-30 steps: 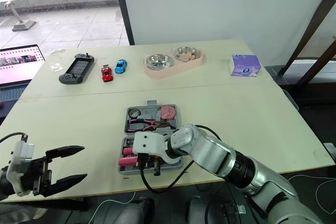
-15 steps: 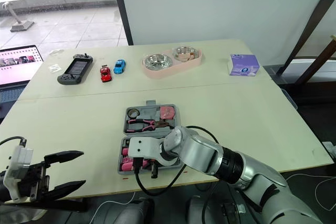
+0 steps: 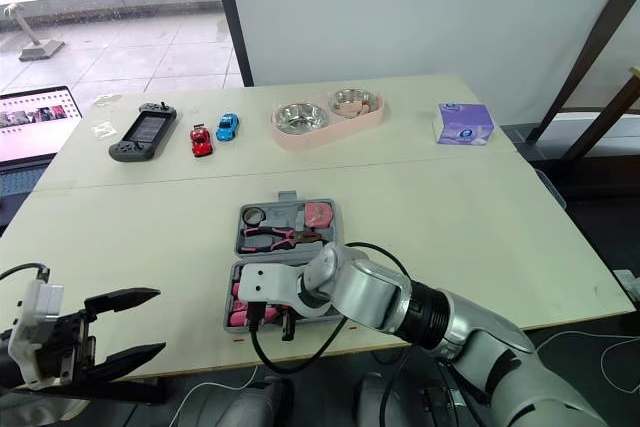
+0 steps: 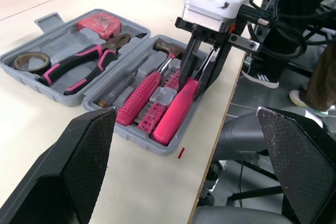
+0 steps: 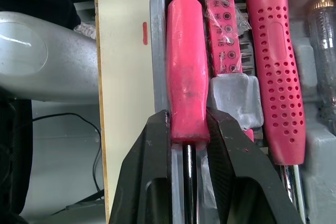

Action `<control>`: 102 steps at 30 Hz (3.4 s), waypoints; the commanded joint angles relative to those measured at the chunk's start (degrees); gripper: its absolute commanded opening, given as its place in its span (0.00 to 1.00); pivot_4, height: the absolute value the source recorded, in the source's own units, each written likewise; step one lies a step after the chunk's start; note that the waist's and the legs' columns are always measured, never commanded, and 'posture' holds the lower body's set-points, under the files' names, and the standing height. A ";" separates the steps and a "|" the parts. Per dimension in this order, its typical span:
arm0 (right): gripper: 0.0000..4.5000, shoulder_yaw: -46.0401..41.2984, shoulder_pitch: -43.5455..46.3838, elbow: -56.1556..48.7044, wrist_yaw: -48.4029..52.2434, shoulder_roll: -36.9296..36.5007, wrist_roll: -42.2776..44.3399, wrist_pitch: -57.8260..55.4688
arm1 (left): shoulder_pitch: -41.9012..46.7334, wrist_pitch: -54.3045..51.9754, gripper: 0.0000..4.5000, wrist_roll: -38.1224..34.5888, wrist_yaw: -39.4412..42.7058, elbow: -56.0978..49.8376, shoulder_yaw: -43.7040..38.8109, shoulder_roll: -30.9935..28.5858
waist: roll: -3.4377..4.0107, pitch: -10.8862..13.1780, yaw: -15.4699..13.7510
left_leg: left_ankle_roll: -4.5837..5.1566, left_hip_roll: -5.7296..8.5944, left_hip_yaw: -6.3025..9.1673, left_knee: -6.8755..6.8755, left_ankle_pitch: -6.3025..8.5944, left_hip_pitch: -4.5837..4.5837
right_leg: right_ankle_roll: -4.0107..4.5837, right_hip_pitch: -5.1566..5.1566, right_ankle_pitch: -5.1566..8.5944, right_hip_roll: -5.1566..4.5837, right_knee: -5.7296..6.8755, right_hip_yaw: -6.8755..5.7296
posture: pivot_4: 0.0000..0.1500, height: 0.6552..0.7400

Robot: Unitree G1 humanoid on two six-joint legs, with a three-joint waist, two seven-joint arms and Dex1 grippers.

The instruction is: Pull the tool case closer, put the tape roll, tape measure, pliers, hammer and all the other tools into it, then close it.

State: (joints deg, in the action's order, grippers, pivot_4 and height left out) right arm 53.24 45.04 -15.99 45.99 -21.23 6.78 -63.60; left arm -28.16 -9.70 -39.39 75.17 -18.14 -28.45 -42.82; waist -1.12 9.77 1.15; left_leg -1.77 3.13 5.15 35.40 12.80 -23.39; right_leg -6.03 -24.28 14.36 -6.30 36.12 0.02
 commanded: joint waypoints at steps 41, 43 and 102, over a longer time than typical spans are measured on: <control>0.02 -15.50 -19.50 -0.36 -0.75 -0.67 1.53 24.33 | -0.40 0.13 1.00 -0.85 -0.01 -0.62 -2.24 0.05 | -0.02 -0.01 -0.08 | 0.00 -0.03 -0.07 -0.04 0.00 0.01 | 0.01 0.10 0.00 0.01 -0.02 0.00 | 1.00 0.80; 0.02 -15.00 -19.90 0.52 -0.86 -0.79 0.72 24.55 | -0.40 0.09 1.00 -0.84 -0.05 -0.63 -2.29 0.02 | -0.03 -0.01 -0.17 | 0.00 -0.03 -0.07 -0.04 0.00 0.01 | 0.01 0.10 0.00 0.01 -0.03 0.00 | 1.00 0.80; 0.00 -29.77 -13.84 24.41 -1.00 -11.16 -6.94 24.62 | 33.05 -4.72 0.01 22.51 -22.00 28.52 24.61 6.04 | -0.18 -0.12 -0.23 | 0.00 0.03 -0.18 0.02 -0.01 0.05 | -0.27 0.19 -0.17 0.06 0.02 -0.01 | 1.00 0.80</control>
State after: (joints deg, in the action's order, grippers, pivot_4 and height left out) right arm 21.93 30.64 7.61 44.86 -33.15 1.68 -39.91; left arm 3.54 -15.56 -18.28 53.26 9.51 -4.95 -37.12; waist -1.30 9.65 0.92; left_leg -1.77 3.16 4.97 35.43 12.79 -23.34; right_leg -6.37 -24.10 14.15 -6.25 36.14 0.02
